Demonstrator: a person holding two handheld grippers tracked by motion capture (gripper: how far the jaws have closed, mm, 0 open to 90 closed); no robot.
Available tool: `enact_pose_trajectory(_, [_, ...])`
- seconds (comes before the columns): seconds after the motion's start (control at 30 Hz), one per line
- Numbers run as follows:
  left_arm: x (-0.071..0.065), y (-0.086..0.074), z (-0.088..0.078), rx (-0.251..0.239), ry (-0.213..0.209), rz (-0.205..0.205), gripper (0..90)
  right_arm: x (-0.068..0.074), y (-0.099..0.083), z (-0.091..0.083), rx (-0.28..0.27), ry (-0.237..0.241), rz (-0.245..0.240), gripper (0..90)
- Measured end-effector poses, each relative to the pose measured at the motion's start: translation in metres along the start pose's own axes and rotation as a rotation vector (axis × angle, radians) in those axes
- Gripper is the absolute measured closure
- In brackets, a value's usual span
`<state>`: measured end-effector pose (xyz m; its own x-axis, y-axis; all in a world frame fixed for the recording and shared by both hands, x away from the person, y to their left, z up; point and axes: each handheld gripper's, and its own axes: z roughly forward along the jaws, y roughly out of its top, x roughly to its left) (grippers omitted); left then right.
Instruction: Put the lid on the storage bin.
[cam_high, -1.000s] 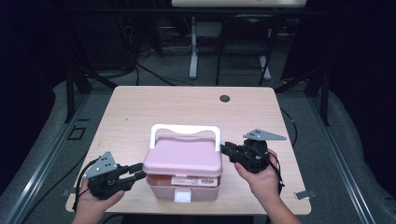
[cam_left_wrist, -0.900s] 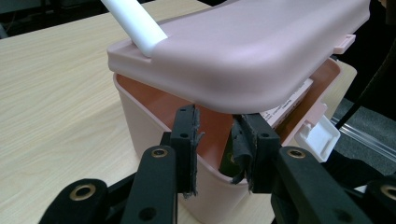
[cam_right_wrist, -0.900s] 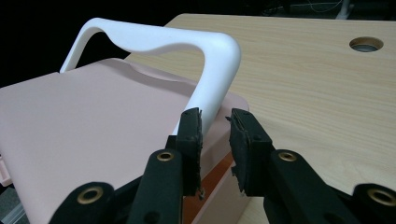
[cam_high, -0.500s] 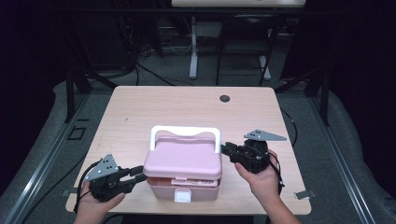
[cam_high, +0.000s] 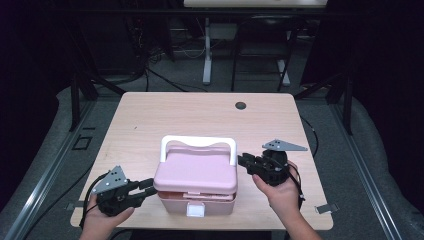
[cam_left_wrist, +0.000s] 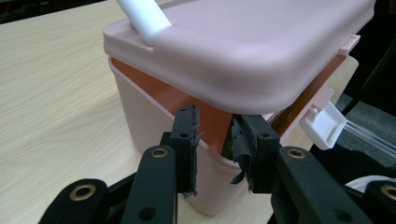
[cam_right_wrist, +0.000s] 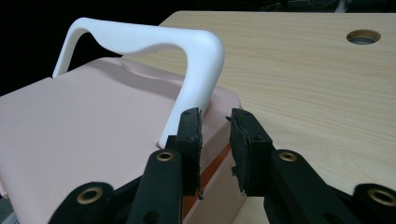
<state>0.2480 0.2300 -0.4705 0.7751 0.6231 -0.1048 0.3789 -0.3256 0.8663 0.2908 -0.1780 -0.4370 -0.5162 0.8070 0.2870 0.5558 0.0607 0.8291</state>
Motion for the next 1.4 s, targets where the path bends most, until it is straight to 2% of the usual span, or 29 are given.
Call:
enact_pose_trajectory(0.2, [0.001,-0.002,0.0,0.008,0.0,-0.001,69.6,-0.001,-0.001,0.0,0.003,0.001,0.009,73.4])
enact_pose_trajectory(0.4, [0.004,-0.005,0.001,0.016,0.007,-0.023,69.7,-0.003,0.002,0.0,0.001,0.003,0.016,73.4])
enact_pose_trajectory(0.73, [0.01,-0.01,0.002,0.037,0.028,-0.028,70.7,0.001,0.004,-0.001,-0.007,0.008,0.003,73.4])
enact_pose_trajectory(0.83, [0.011,-0.011,0.001,0.016,0.019,-0.041,71.3,0.0,0.003,-0.001,-0.009,0.006,0.008,73.4])
enact_pose_trajectory(1.07, [0.016,-0.011,0.001,0.02,0.027,-0.05,71.2,-0.002,0.002,-0.002,-0.013,0.002,0.016,73.4])
enact_pose_trajectory(1.4, [0.025,-0.008,-0.002,0.003,0.046,-0.063,70.6,-0.003,0.0,-0.003,-0.012,-0.002,0.019,73.2])
